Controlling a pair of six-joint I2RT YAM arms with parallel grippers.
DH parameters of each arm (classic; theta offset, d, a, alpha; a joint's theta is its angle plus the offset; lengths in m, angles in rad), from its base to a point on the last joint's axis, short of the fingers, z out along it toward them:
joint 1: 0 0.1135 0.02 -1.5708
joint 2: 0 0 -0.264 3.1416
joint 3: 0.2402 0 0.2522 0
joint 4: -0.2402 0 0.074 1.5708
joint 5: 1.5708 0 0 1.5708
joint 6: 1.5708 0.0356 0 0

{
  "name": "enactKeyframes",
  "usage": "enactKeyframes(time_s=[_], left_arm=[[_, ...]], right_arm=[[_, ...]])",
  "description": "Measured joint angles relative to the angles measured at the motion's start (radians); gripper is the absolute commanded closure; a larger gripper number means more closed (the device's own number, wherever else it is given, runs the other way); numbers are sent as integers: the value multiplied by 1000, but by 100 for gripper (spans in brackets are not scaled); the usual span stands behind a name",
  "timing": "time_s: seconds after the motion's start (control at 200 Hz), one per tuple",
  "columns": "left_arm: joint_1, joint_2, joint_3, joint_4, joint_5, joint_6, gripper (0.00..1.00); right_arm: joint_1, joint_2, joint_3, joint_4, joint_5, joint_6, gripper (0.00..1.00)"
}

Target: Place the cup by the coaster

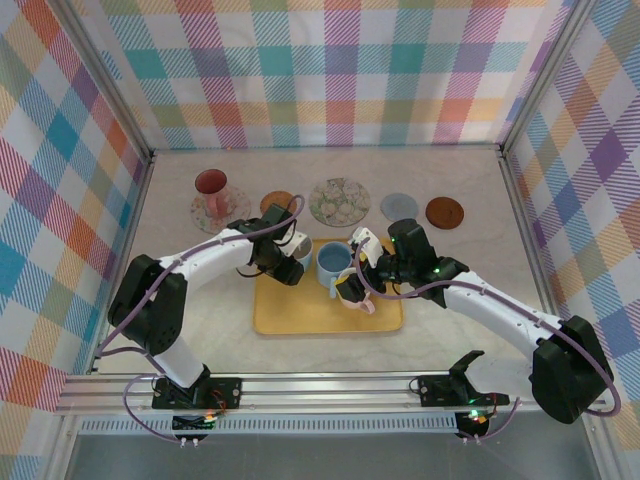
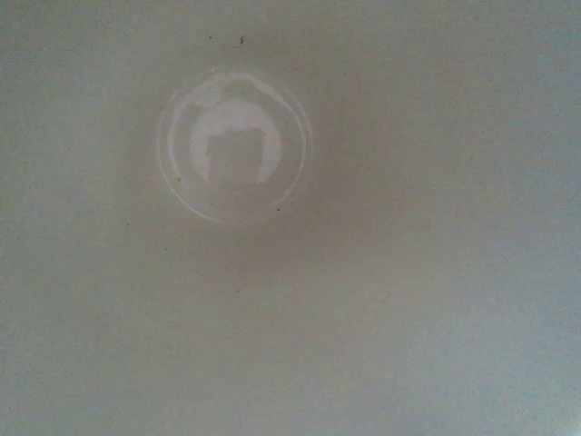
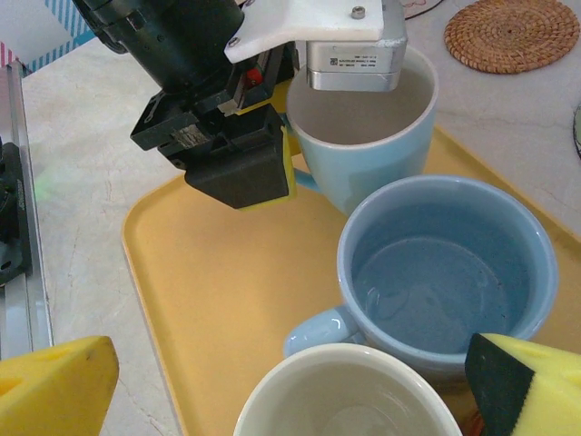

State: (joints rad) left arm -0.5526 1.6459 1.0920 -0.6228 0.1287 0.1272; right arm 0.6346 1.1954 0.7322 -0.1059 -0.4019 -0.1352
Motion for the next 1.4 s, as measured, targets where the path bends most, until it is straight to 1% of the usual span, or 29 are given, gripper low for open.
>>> enactKeyframes(time_s=[0.165,0.48,0.58,0.825,0.905,1.4], left_arm=[[0,13,19,-3,-5,2,59],[0,37,24,-3,-10,4,60],[0,42,24,-3,-11,5,63],[-1,44,26,-4,-18,5,66],[-2,44,28,-4,-19,4,68],[-2,49,38,-5,-27,5,74]], right_arm=[[0,0,0,0,0,0,1],[0,0,0,0,1,-2,1],[0,0,0,0,1,-2,1],[0,0,0,0,1,-2,1],[0,0,0,0,1,-2,1],[0,0,0,0,1,-5,1]])
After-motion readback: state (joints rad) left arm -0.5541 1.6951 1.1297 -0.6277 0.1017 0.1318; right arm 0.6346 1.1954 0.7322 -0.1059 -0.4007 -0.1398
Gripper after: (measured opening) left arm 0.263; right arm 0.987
